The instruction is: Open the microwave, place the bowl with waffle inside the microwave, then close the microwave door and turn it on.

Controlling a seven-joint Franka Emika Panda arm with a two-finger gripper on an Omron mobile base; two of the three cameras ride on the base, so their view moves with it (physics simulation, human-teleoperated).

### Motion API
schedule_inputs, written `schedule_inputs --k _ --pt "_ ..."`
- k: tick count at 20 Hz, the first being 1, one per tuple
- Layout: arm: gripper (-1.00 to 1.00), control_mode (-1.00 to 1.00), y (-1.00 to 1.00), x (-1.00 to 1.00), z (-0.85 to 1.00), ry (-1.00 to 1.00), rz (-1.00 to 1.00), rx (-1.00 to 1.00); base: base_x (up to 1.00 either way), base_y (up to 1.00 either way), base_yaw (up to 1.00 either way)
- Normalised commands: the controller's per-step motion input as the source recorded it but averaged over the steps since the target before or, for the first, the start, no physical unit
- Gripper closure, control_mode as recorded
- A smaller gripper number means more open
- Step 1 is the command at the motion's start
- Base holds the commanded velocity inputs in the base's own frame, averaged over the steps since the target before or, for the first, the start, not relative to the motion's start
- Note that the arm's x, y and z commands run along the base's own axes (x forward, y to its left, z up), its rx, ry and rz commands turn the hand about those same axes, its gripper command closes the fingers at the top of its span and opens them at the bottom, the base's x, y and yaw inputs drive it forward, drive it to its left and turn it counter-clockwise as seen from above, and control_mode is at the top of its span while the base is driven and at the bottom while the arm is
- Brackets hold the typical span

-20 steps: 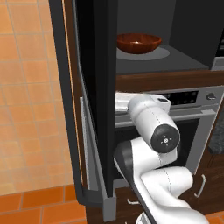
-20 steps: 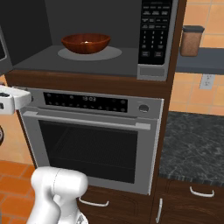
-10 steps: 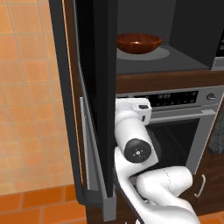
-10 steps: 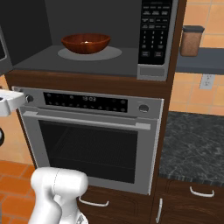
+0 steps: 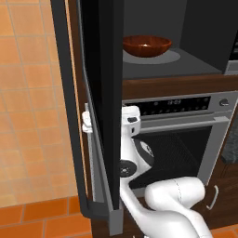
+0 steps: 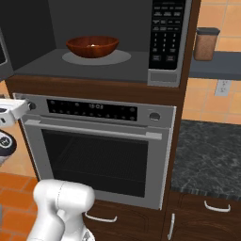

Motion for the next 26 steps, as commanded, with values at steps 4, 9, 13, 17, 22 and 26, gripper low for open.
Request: schedule_inputs --k 4,9,13,17,22,26 --pt "-1.0 -1.0 0.68 0.0 -0.16 -0.01 -0.07 -0.06 0.0 0.0 0.0" --pt "-1.0 -1.0 0.85 -0.02 -0.12 -0.04 -0.15 -0.09 0.0 0.0 0.0" --pt "-1.0 -1.0 0.88 0.0 -0.17 -0.06 -0.17 -0.1 0.0 0.0 0.0" --pt "-1.0 -1.0 0.98 -0.09 -0.22 -0.06 -0.25 -0.12 0.0 0.0 0.0" --pt "-1.0 -1.0 0.71 -0.32 0.0 -0.12 -0.32 -0.08 0.0 0.0 0.0" --pt "-1.0 -1.0 0.54 -0.64 0.11 -0.14 -0.35 -0.08 0.0 0.0 0.0"
